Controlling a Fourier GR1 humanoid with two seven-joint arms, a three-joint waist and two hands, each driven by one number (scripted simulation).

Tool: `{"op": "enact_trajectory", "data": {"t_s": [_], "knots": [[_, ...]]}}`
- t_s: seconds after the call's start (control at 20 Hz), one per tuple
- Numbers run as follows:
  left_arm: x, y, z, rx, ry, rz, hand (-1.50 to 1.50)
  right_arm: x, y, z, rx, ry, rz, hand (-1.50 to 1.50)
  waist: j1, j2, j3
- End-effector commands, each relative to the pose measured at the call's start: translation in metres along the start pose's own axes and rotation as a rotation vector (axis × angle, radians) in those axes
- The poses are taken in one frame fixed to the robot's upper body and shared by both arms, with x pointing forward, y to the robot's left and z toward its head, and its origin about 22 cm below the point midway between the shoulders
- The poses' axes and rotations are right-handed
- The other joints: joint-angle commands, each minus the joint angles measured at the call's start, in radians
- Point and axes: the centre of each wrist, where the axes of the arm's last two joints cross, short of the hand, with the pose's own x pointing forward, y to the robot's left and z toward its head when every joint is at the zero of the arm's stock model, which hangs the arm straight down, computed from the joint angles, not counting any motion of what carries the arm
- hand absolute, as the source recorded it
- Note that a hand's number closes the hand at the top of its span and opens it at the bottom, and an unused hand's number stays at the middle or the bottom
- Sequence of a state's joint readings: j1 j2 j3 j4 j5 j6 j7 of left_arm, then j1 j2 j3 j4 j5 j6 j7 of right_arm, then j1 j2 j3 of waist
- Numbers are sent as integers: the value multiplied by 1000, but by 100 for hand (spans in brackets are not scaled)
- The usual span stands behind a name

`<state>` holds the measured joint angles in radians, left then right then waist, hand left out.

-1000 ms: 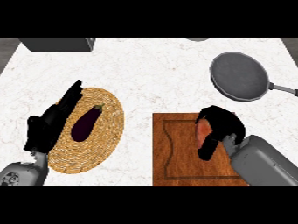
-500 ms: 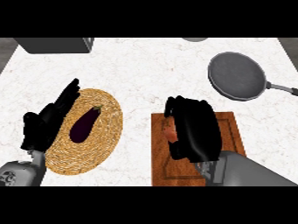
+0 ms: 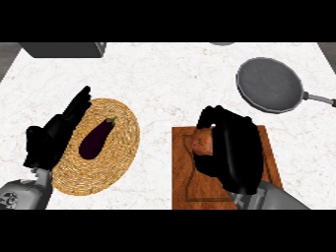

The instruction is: Pick the sweet potato from the cutting board and place it in the pan

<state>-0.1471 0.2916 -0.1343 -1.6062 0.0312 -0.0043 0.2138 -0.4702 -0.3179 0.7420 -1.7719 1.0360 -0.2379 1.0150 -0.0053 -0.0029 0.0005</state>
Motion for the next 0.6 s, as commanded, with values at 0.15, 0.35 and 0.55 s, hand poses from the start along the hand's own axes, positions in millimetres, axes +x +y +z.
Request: {"op": "enact_trajectory", "data": {"t_s": [0.15, 0.35, 0.55], "knots": [[3, 8, 1, -2, -13, -2, 0, -62, 3, -39, -119, 144, -161, 150, 10, 6, 0], [-2, -2, -1, -10, -22, 11, 0, -95, 22, -73, -117, 148, -112, 150, 15, 7, 0], [-12, -2, 3, -13, -17, -19, 0, -136, 26, -89, -166, 187, -63, 150, 13, 6, 0]]}}
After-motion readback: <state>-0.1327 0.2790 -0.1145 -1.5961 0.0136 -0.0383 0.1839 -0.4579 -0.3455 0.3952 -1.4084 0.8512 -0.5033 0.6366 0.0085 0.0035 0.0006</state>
